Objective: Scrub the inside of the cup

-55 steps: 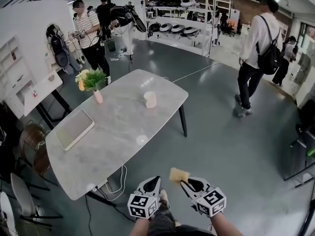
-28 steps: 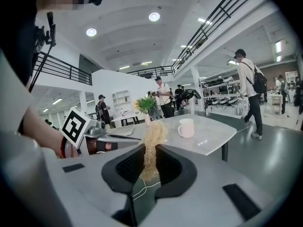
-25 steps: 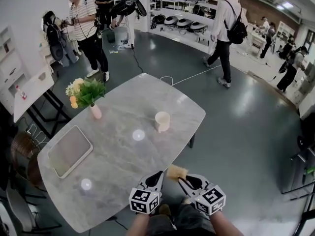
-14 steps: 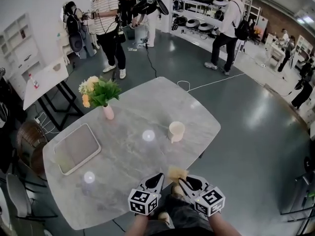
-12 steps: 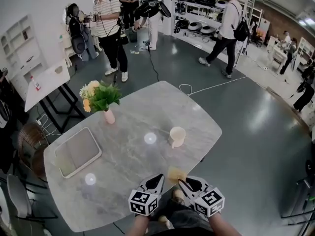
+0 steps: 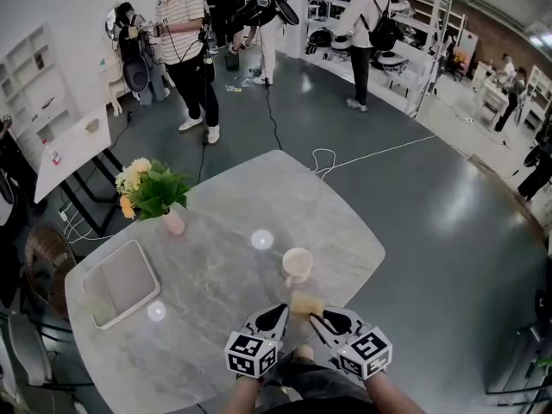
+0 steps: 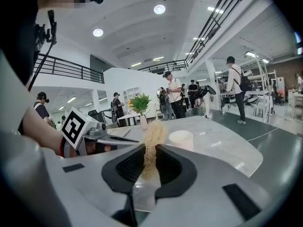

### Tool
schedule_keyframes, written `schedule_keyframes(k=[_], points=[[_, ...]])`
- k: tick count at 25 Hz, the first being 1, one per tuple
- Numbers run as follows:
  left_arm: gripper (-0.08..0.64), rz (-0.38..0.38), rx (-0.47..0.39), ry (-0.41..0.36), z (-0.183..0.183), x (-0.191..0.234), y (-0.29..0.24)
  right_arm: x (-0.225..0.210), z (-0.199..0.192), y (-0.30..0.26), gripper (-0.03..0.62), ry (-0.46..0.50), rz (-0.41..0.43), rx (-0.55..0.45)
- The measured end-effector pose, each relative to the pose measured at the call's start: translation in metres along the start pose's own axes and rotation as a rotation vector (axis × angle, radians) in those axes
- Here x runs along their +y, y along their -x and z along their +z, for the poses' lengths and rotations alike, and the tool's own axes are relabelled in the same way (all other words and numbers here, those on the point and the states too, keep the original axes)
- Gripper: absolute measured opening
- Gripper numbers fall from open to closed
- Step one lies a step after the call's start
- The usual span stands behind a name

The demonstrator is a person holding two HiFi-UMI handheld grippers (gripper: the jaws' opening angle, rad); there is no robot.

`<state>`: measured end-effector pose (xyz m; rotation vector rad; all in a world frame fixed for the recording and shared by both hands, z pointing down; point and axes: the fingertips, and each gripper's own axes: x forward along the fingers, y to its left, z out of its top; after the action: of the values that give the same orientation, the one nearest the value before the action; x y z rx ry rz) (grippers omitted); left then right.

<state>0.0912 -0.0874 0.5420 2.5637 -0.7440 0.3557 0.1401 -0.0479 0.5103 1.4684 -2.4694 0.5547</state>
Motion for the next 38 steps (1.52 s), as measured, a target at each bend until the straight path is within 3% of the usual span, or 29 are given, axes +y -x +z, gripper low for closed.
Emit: schedule_keyframes(k=[10, 16, 23, 27, 33, 38], points=[[0.014, 0.038, 0.016, 0.004, 0.015, 0.013, -0.036, -0.038, 0.011, -0.020, 0.060, -0.026, 0.069, 0.005], [0.015, 0.067, 0.007, -0.033, 0.024, 0.016, -0.045, -0.053, 0.019, -0.029, 0.060, -0.013, 0.114, 0.000], [0.018, 0.085, 0.073, -0.075, 0.012, 0.035, -0.046, -0.063, 0.023, -0.040, 0.060, -0.019, 0.126, 0.016], [0.091, 0.049, 0.105, -0.089, 0.010, 0.044, -0.055, -0.078, 0.044, -0.049, 0.060, 0.010, 0.111, 0.010], [0.137, -0.011, 0.181, -0.149, 0.001, 0.038, -0.073, -0.096, 0.066, -0.065, 0.060, 0.146, 0.092, 0.055], [0.137, 0.011, 0.196, -0.193, -0.001, 0.040, -0.081, -0.093, 0.055, -0.085, 0.060, 0.340, 0.107, 0.236]])
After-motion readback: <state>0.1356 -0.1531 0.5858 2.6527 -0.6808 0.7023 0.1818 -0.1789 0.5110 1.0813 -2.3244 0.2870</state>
